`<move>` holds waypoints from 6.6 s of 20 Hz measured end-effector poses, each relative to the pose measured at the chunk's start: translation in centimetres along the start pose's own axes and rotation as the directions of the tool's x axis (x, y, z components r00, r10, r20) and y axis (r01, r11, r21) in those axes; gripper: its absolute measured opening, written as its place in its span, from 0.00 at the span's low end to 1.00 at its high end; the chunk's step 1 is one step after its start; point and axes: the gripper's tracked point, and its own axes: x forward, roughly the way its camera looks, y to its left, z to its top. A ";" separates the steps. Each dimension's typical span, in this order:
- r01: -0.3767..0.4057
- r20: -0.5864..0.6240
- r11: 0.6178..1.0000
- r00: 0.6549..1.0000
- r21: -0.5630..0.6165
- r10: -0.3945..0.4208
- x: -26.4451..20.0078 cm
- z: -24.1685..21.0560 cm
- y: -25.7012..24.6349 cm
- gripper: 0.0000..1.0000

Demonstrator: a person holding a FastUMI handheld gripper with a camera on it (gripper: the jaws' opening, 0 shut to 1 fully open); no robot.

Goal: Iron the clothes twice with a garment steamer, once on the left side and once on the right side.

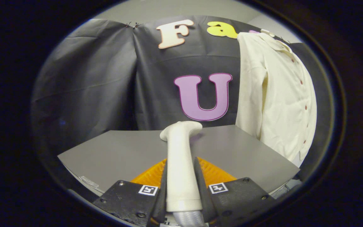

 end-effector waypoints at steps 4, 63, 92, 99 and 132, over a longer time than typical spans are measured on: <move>0.014 0.020 1.000 1.000 -0.002 -0.014 -0.3 0.2 -0.1 0.42; 0.078 0.382 0.974 0.911 0.211 -0.155 -9.5 9.9 -26.5 0.40; 0.071 0.138 0.923 0.982 0.377 -0.131 -11.8 -12.6 -28.8 0.40; 0.093 0.100 0.909 0.984 0.406 -0.145 -14.0 -15.7 -29.9 0.40; 0.286 0.487 0.938 0.801 0.198 -0.347 -14.2 19.9 -41.1 0.40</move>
